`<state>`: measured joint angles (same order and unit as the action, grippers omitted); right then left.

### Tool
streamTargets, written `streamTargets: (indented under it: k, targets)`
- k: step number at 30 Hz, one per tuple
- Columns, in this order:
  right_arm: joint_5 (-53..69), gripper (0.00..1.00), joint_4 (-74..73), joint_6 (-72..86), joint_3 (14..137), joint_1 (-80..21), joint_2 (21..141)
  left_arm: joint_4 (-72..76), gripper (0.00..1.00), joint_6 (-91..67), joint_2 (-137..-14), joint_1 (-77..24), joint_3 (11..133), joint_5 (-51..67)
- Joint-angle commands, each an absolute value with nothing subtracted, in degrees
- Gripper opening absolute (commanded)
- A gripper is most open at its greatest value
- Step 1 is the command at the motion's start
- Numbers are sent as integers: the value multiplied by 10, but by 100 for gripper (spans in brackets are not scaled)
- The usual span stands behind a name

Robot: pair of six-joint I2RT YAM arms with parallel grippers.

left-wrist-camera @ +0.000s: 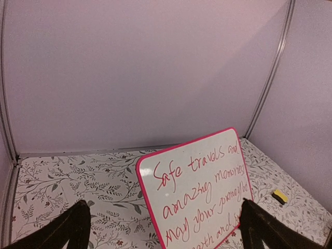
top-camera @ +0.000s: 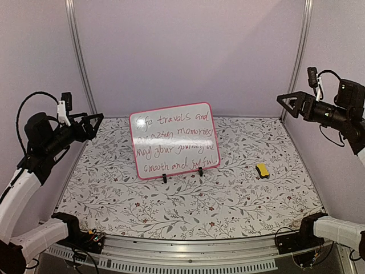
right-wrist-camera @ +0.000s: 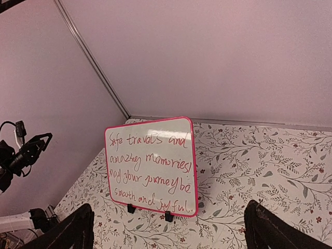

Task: Erase the whiteboard
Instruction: Pick up the whiteboard eraser from the corner of the board.

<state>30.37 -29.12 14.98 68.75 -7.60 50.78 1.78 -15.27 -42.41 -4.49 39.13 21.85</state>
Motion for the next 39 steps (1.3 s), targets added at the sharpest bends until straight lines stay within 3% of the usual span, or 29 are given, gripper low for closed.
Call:
streamTargets:
  k: [1,17,29,39]
  targets:
    - [300,99,-301,147,671,-75,521,11,100,-153,-430,-46,397,211]
    - [234,99,-331,159,641,-90,590,7,100,-152,-437,-46,397,202]
    - [84,99,-346,170,617,-168,650,6,100,-150,-436,-46,398,200]
    - [45,99,-331,175,582,-187,717,5,100,-149,-434,-47,398,199]
